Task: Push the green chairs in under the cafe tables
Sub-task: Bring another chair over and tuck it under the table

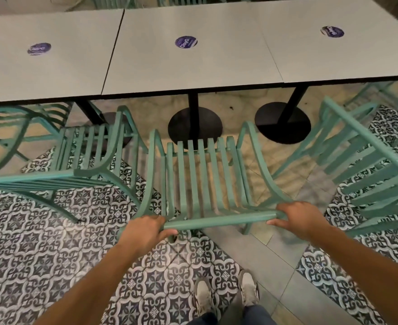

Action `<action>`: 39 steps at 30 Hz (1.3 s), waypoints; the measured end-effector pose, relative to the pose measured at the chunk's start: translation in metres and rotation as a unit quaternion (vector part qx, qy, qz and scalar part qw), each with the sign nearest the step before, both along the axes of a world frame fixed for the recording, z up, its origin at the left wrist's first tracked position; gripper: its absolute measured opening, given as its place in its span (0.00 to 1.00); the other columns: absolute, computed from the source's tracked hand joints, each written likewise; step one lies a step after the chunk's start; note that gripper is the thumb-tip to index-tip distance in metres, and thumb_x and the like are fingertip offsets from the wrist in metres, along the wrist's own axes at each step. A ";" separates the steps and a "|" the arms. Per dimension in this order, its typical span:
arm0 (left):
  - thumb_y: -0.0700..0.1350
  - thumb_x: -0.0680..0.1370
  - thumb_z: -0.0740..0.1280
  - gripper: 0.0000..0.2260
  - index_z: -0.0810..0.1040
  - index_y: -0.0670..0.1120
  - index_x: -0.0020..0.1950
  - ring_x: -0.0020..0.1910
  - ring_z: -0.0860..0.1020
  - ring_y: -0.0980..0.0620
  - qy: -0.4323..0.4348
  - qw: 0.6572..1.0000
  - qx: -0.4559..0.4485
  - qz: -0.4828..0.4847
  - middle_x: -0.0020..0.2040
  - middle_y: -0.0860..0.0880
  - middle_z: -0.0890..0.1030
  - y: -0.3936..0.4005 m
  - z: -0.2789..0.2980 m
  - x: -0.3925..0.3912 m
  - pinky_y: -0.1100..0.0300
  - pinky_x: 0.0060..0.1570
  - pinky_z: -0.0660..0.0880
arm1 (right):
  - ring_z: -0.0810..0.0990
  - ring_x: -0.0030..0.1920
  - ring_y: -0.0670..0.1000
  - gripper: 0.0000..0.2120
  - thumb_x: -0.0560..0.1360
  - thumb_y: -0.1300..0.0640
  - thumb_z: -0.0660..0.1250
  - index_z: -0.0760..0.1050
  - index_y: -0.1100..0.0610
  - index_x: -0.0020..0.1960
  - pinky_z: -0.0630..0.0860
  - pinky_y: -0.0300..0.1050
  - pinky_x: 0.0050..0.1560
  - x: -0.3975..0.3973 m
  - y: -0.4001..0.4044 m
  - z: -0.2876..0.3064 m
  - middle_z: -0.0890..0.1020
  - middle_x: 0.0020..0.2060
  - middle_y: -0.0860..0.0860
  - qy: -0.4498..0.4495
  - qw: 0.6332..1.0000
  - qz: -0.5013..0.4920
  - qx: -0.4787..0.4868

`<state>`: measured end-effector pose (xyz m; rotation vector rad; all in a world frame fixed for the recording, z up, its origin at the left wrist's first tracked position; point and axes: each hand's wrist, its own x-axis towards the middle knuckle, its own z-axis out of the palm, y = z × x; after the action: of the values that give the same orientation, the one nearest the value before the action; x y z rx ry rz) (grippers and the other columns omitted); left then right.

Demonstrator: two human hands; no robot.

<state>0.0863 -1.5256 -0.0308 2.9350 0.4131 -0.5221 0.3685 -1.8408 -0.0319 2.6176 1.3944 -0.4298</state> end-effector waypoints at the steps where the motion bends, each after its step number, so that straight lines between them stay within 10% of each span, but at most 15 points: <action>1: 0.71 0.73 0.40 0.32 0.71 0.51 0.56 0.38 0.76 0.58 0.005 1.000 0.004 -0.002 0.40 0.56 0.73 0.005 0.000 0.004 0.65 0.37 0.77 | 0.74 0.39 0.44 0.32 0.68 0.24 0.47 0.73 0.45 0.53 0.69 0.39 0.40 0.003 0.008 0.004 0.75 0.38 0.43 0.000 1.000 -0.001 -0.005; 18: 0.73 0.68 0.42 0.33 0.72 0.52 0.54 0.34 0.76 0.58 0.035 0.993 -0.032 0.108 0.40 0.54 0.78 0.102 0.002 0.086 0.64 0.35 0.77 | 0.80 0.51 0.50 0.40 0.64 0.20 0.42 0.73 0.45 0.57 0.71 0.45 0.49 0.086 0.115 0.003 0.81 0.49 0.47 0.023 0.999 -0.039 0.022; 29: 0.75 0.69 0.39 0.35 0.72 0.56 0.57 0.56 0.75 0.53 0.009 0.985 -0.025 0.168 0.52 0.57 0.78 0.153 -0.015 0.140 0.42 0.70 0.60 | 0.79 0.45 0.47 0.48 0.58 0.18 0.35 0.74 0.43 0.58 0.67 0.41 0.41 0.140 0.166 0.009 0.81 0.44 0.45 0.033 0.997 -0.028 0.066; 39: 0.73 0.73 0.42 0.35 0.71 0.53 0.65 0.66 0.69 0.49 0.003 0.986 -0.033 0.166 0.62 0.54 0.76 0.185 -0.021 0.168 0.41 0.73 0.52 | 0.73 0.40 0.45 0.21 0.70 0.26 0.54 0.67 0.42 0.45 0.65 0.44 0.45 0.172 0.197 0.005 0.74 0.37 0.42 0.053 0.997 -0.061 -0.008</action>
<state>0.2538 -1.3410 -0.0517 2.7198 0.8485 -0.4872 0.5407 -1.6435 -0.0267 2.7132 1.2572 -0.6012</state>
